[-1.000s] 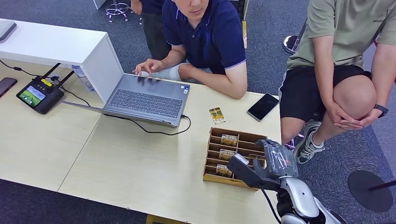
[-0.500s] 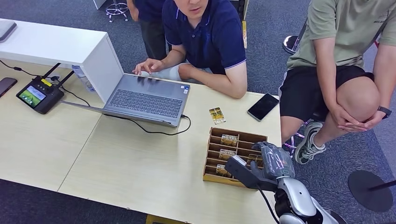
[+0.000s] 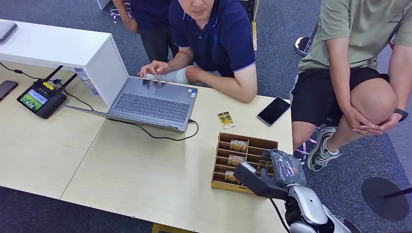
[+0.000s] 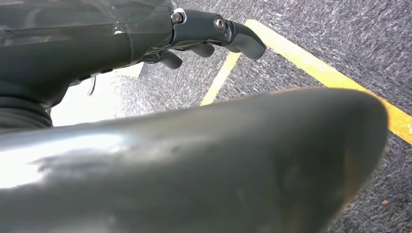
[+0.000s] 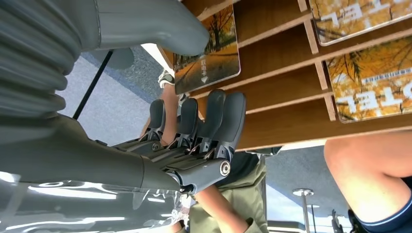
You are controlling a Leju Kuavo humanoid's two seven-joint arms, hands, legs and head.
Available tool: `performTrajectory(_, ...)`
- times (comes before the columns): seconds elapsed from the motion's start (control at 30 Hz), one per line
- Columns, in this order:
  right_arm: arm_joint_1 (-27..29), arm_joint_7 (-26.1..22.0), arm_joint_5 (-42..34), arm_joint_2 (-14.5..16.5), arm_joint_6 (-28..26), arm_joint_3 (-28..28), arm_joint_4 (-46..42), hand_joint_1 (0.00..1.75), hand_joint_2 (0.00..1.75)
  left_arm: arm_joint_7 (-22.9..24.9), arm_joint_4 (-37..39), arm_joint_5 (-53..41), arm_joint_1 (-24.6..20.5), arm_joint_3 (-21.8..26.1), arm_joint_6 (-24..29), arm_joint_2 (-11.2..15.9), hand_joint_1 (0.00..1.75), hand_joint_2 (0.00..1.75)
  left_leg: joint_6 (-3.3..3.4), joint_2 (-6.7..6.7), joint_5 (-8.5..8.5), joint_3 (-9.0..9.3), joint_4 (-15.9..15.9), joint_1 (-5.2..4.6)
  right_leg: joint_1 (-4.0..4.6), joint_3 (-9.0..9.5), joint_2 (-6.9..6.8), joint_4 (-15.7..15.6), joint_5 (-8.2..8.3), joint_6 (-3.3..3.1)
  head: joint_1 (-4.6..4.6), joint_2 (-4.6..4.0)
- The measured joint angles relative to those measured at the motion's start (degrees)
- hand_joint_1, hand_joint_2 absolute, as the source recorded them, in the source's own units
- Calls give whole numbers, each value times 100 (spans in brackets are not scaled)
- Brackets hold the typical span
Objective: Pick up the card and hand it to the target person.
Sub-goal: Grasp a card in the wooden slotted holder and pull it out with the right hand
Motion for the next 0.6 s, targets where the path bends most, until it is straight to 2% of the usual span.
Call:
performTrajectory(0.47,22,0,18,4,49,8,77,94,175,5,0,7,0,-46,1,-5,0,0,0,0,0,0,0,0,0,0,0,0,0,0,1,0)
performTrajectory(0.6,23,0,20,5,62,8,96,103,175,-1,0,7,0,-81,3,-5,0,0,0,0,0,0,0,0,0,0,0,0,0,0,0,0)
